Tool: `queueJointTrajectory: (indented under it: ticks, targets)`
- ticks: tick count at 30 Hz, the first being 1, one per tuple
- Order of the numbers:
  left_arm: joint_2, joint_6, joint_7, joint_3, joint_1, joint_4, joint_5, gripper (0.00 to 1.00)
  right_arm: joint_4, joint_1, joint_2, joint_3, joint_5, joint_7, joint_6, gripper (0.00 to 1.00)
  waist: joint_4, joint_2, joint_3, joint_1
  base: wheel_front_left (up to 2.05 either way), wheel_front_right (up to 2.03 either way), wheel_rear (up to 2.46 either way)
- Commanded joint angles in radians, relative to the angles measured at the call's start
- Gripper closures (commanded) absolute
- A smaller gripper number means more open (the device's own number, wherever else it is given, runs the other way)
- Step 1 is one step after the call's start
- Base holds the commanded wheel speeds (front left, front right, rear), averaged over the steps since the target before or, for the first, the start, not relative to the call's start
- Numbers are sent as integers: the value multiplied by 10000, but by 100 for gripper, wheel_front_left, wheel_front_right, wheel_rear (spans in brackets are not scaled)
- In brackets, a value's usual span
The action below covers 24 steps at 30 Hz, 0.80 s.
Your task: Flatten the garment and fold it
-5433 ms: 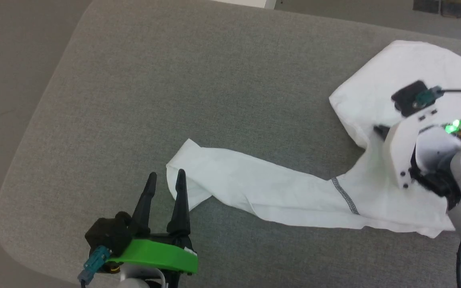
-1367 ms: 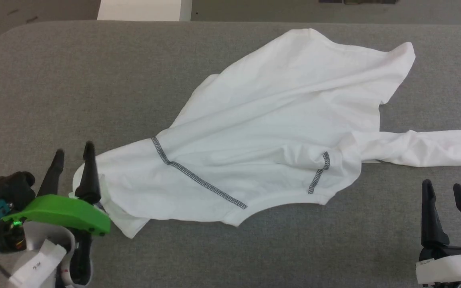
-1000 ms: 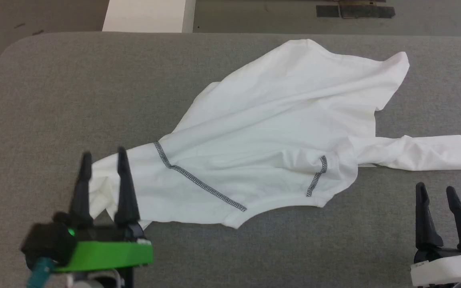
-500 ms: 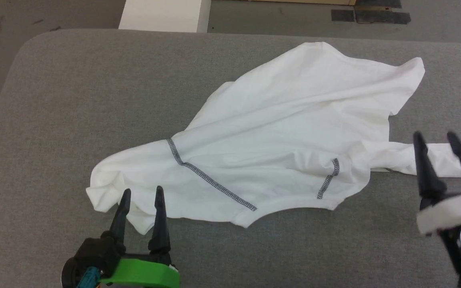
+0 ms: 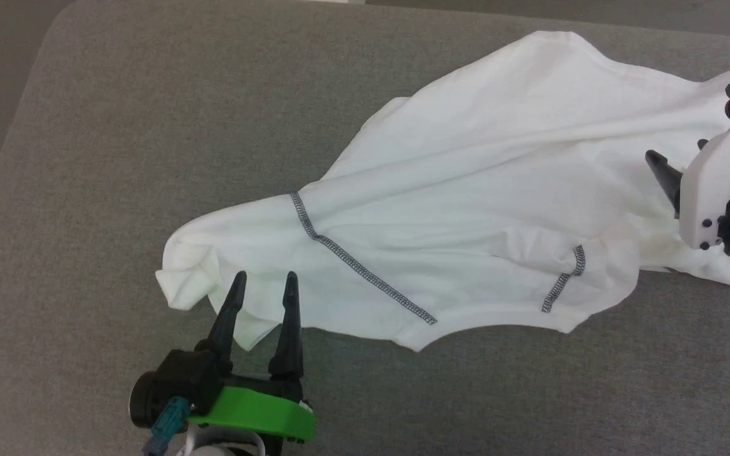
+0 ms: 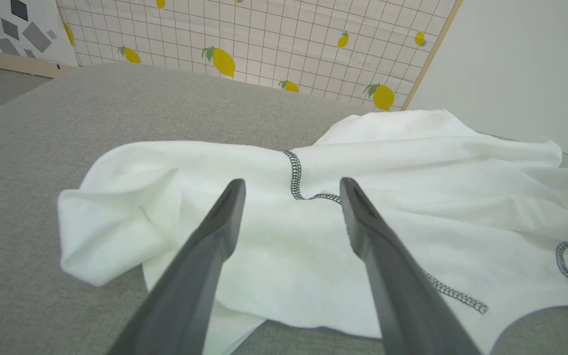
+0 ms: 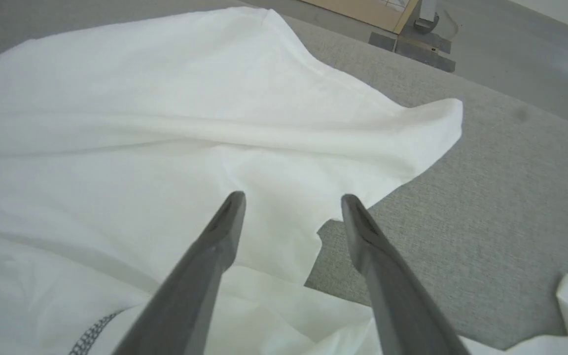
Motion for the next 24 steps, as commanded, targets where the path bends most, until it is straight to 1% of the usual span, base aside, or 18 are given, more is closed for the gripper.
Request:
queueJointTrajectory:
  ticks: [1, 7, 8, 9, 10, 14, 17, 21, 24]
  targets:
    - [-46, -35, -75, -74, -217, 34, -28, 0, 271, -362, -189, 100, -34, 90, -15, 0, 433, -1, 395, 0, 0, 0, 0]
    - [-48, 88, -75, -379, -504, -45, -179, 0, 1522, -486, -576, 409, -414, 547, -15, 0, 965, -1, 761, 0, 0, 0, 0]
    - [-49, 139, -75, -443, -547, -65, -213, 0, 1796, -389, -580, 410, -388, 799, -15, 50, 1057, -1, 809, 0, 0, 0, 0]
    - [-49, 162, -75, -459, -552, -67, -229, 0, 1844, -370, -575, 384, -377, 839, -15, 63, 1079, -1, 813, 0, 0, 0, 0]
    - [-49, 179, -75, -472, -553, -61, -248, 0, 1852, -365, -595, 382, -393, 844, -15, 100, 1101, -1, 807, 0, 0, 0, 0]
    - [-50, 225, -76, -469, -527, 33, -330, 0, 1633, -565, -750, 353, -424, 512, -15, 100, 1107, -1, 680, 0, 0, 0, 0]
    - [-50, 246, -76, -565, -556, 25, -440, 0, 1305, -976, -971, 282, -408, 42, -15, 100, 1157, -1, 663, 0, 0, 0, 0]
    - [-50, 258, -76, -823, -707, -116, -578, 0, 905, -1921, -1499, 317, -473, -418, -15, 100, 1422, -1, 990, 0, 0, 0, 0]
    - [-50, 283, -76, -1048, -832, -107, -722, 0, 841, -2812, -1946, 489, -691, -723, -15, 100, 1769, -1, 1327, 0, 0, 0, 0]
